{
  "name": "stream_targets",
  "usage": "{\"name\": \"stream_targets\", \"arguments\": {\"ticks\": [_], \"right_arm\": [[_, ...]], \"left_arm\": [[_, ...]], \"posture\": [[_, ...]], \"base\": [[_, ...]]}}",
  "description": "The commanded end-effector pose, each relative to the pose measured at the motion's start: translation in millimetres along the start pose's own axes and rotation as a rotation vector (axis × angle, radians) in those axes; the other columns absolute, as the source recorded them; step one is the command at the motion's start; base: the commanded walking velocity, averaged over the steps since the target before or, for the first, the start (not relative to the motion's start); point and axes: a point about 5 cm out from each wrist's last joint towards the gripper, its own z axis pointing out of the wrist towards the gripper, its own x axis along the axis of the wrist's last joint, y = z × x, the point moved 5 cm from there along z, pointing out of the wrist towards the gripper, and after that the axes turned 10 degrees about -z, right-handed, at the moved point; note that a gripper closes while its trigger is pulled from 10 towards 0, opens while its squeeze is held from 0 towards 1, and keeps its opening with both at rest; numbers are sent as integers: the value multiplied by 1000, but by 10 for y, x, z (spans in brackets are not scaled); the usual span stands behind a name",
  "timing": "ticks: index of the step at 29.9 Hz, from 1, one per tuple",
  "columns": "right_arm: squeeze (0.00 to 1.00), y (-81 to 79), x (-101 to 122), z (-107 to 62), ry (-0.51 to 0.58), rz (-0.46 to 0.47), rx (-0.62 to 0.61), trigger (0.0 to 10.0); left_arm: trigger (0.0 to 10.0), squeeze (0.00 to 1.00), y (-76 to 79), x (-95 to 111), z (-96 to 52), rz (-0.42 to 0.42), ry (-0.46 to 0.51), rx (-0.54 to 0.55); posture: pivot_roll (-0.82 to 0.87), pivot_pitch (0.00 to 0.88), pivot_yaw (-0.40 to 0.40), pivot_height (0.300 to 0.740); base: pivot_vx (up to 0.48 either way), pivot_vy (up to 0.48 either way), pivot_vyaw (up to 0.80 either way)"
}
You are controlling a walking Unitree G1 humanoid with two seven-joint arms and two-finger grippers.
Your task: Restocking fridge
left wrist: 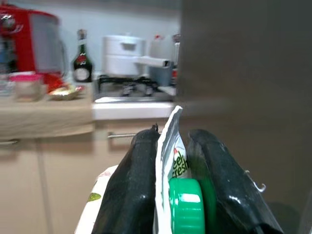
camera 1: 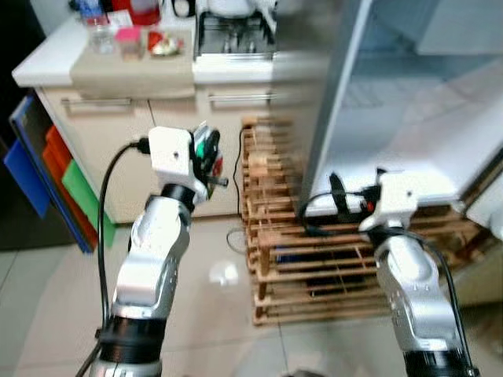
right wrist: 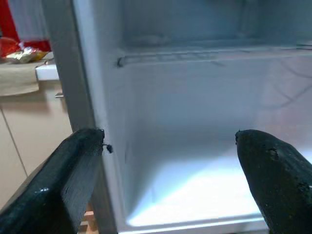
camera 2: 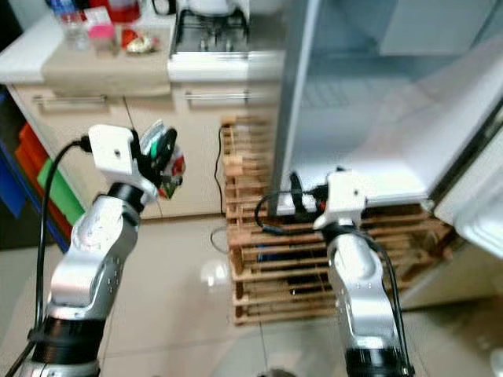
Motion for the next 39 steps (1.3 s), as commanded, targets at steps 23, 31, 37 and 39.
{"name": "stream_targets", "arguments": {"ticks": [23, 31, 37, 39], "right_arm": [[102, -142, 6, 48, 0, -46, 85, 10000], [106, -170, -9, 34, -1, -51, 93, 10000], [102, -230, 3, 14, 8, -65, 128, 10000], [102, -234, 1, 8, 9, -66, 128, 10000]], "left_arm": [[10000, 0, 89, -88, 102, -42, -45, -21], [10000, 0, -17, -28, 214, -33, -31, 7], [10000, 0, 107, 38, 268, -25, -8, -50], [10000, 0, 134, 41, 279, -37, -10, -62]], "posture": [[-51, 0, 26, 740], [-55, 0, 33, 740], [-58, 0, 47, 740], [-61, 0, 53, 740]], "base": [[147, -396, 0], [341, -334, 0], [116, -107, 0], [0, 0, 0]]}}
